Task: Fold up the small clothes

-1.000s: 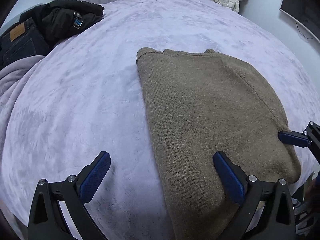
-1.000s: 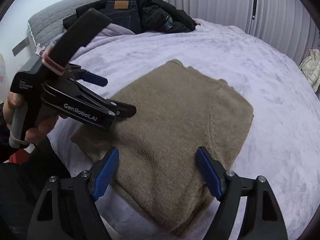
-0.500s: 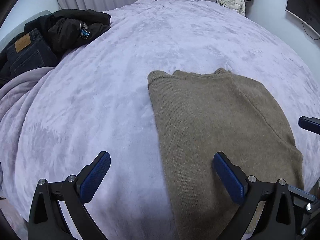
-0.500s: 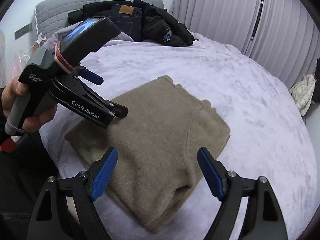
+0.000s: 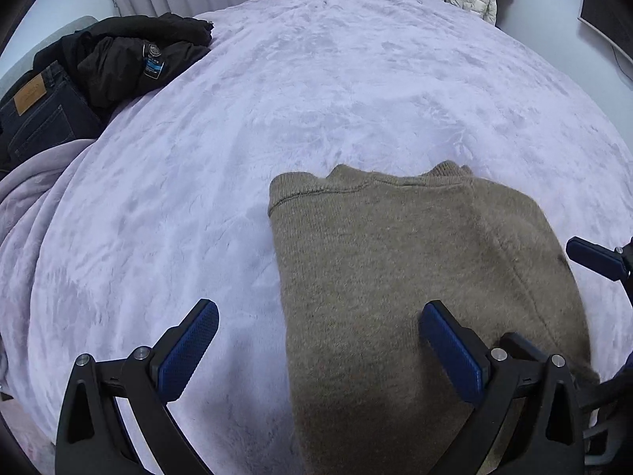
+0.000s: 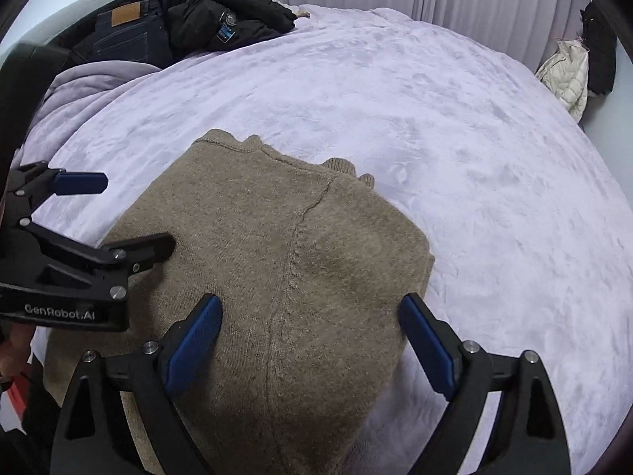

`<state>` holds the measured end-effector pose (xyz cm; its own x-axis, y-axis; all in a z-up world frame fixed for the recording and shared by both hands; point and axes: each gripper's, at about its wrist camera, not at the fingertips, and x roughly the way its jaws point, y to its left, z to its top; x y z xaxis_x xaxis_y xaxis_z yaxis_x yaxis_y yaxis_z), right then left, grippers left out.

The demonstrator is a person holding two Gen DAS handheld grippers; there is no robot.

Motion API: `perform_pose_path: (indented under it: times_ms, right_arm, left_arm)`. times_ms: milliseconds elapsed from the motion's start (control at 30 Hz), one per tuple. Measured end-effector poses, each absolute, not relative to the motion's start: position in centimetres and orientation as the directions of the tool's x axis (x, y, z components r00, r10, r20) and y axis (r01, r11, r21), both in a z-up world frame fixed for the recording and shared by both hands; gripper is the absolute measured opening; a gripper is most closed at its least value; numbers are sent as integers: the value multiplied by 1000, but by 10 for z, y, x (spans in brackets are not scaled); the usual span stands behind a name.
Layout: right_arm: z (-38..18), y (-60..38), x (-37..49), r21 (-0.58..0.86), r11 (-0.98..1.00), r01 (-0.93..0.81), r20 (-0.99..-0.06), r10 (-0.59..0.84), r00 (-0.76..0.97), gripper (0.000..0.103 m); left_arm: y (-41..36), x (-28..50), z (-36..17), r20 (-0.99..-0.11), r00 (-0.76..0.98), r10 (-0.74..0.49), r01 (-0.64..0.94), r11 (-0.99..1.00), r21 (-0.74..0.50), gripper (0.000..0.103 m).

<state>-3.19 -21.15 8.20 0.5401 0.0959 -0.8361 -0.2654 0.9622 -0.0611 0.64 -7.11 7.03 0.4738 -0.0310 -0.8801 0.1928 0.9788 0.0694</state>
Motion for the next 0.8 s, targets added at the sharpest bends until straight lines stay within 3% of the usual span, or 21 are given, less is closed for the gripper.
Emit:
perform_pose_path:
  times_ms: [167,267,433,633,800]
  right_arm:
    - [66,-219,-28,-52,970,-238,-871,73,486,92]
    - [67,-229,-50,-42,967,-252,-868,89,488,93]
    - [89,-231,-81,-107,960,-257,-841,51,538,93]
    - [85,-194,-92,-44,908,-417,-840,193,507,93]
    - [67,-195,-100,-5,910,-414,-842,219,493,93]
  left_arm:
    - [-68,5,43,-900,435,17,173,980,102,103]
    - [-61,-8,51,-904,426,-12,168,984,66,103]
    - [-65,-39,69,-876,482,11,192,974,118,103]
    - [-54,-53,63,-885,464,39,153,981,123,103]
    - [-47,-69,56,-885,466,14,136,987,87,103]
